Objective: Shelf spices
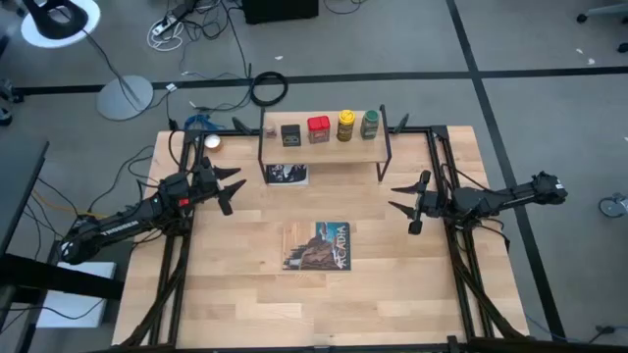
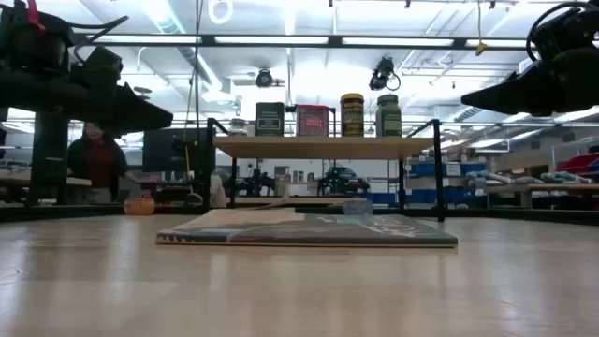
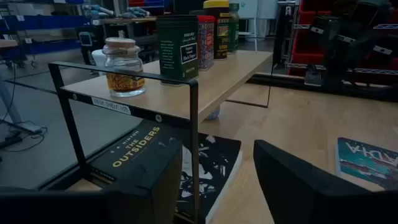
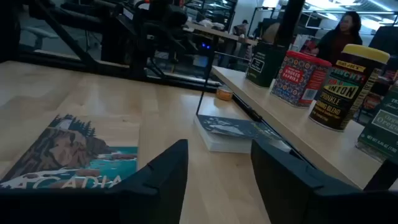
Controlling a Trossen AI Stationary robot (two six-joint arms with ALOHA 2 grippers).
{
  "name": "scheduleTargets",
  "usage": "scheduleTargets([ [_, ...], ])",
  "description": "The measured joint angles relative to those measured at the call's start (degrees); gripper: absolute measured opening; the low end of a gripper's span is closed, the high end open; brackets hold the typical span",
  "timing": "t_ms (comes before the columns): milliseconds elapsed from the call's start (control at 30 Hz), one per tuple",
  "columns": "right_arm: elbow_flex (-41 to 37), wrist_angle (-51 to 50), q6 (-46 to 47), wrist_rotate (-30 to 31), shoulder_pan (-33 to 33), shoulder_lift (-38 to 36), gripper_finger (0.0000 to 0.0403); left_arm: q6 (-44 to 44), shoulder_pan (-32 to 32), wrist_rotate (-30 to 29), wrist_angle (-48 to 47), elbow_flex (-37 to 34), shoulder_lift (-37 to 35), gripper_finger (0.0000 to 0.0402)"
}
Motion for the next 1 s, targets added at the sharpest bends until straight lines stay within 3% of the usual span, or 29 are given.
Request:
scheduleTargets([
  [1000,0.02,-0.01,-0.02,0.0,0.0,0.02,0.0176,0.01,-0.02,0.0,2.75,0.02,0.03,0.0204],
])
